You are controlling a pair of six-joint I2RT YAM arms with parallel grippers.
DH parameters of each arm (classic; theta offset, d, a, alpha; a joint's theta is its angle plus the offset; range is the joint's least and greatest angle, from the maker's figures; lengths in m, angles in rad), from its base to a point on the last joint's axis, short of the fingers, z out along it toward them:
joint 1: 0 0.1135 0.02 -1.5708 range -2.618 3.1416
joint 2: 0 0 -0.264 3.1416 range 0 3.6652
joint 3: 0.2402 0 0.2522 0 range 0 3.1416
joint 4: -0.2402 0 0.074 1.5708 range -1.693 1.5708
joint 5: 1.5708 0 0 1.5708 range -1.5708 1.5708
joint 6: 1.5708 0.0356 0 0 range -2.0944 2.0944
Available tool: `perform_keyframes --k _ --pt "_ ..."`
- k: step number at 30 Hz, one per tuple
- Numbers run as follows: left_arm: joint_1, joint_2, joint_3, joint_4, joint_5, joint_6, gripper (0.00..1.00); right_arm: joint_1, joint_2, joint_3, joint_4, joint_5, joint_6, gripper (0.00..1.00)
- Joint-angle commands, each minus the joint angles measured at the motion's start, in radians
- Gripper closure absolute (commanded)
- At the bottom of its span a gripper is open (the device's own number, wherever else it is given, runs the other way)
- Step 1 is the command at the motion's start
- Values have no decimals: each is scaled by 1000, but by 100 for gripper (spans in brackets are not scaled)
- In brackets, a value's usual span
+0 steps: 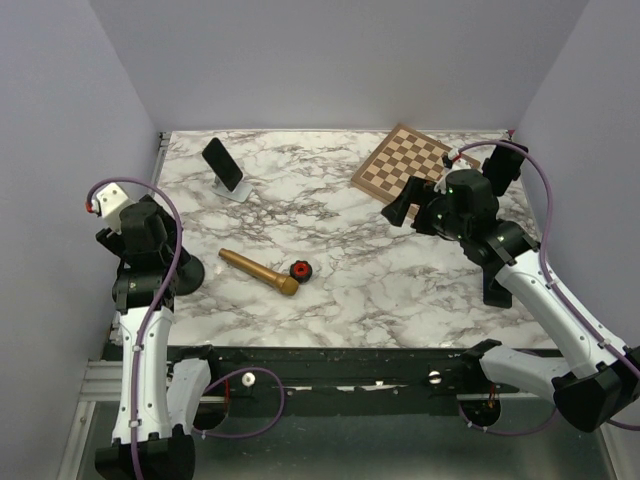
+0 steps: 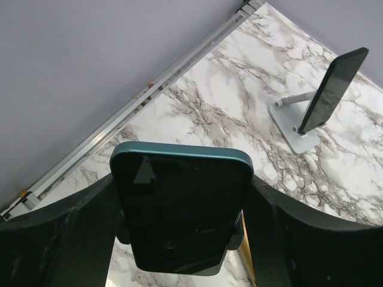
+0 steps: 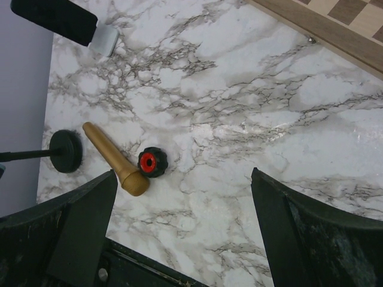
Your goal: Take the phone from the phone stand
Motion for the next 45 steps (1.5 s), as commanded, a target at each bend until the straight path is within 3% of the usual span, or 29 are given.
perform_keyframes --k 1,13,22,26,31,37,43,45 --pt "-32 -73 8 94 -23 26 100 10 -2 -8 -1 -45 39 0" --pt "-153 -174 7 125 -70 52 100 33 -17 -19 -4 -42 70 0" --pt "-212 -217 -23 263 275 99 100 33 -19 4 -34 -7 56 0" --pt "-271 -240 -8 273 306 98 100 33 -15 17 -45 -9 58 0" --pt "-387 -202 43 264 385 98 100 33 -34 25 -39 1 65 0" --pt "-549 -53 153 199 457 33 100 32 -55 10 -36 6 74 0" --pt "-876 137 262 157 357 4 100 33 -87 1 -27 6 84 0" --pt "-979 209 303 132 295 -15 100 33 -108 4 -50 86 87 0"
